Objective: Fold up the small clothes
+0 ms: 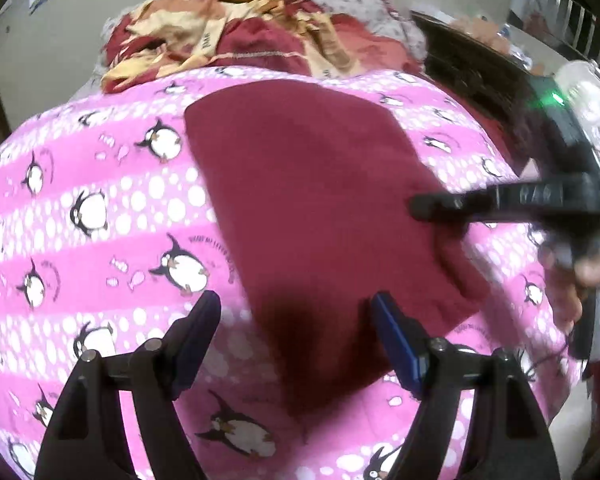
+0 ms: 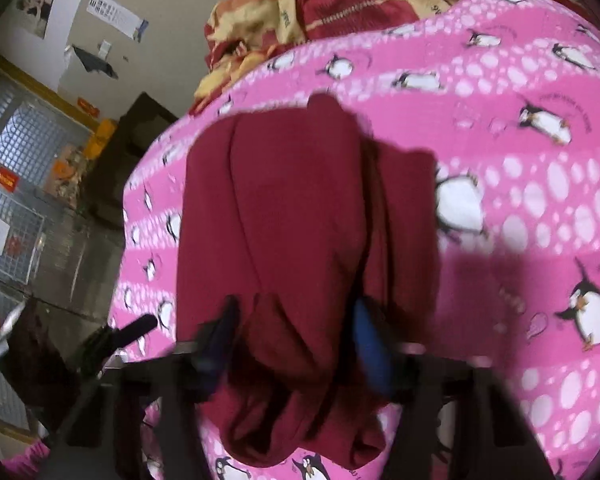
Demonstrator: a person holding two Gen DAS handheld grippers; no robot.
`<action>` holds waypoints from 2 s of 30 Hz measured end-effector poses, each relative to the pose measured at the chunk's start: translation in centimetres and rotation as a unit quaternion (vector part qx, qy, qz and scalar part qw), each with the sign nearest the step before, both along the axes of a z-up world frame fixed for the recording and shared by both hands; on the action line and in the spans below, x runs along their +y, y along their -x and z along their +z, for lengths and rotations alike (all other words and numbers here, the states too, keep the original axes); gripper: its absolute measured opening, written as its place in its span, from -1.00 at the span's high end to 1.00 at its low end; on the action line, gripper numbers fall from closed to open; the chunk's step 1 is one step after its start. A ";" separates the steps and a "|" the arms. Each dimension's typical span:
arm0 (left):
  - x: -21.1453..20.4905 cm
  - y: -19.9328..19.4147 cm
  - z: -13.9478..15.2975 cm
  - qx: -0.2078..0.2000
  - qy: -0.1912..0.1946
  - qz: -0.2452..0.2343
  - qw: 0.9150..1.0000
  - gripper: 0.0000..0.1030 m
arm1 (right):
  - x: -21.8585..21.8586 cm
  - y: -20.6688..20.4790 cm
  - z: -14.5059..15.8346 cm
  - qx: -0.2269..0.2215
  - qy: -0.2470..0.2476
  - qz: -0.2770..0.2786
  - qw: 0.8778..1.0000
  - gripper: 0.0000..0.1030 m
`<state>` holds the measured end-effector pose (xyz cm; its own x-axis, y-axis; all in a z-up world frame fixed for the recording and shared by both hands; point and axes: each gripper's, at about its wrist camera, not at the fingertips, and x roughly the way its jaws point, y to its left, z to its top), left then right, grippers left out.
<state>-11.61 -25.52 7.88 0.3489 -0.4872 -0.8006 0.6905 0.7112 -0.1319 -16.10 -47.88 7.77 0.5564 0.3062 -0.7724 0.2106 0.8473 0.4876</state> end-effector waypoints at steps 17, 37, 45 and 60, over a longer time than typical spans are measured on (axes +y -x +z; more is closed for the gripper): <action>-2.3 -0.8 -2.3 0.002 -0.007 -0.001 1.000 -0.49 | -0.2 -1.5 4.7 -0.063 0.085 -0.031 0.994 0.14; -2.8 -0.8 -2.7 0.005 -0.013 0.010 1.000 -0.56 | 0.1 -3.3 2.6 -0.030 0.117 -0.033 0.992 0.31; -3.0 -0.6 -2.6 0.003 -0.020 0.013 1.000 -0.56 | 0.9 0.7 0.3 0.012 0.158 -0.044 0.986 0.33; -2.2 -1.0 -1.9 0.003 -0.013 0.028 1.000 -0.57 | 2.8 2.5 1.6 -0.009 0.162 -0.027 0.986 0.33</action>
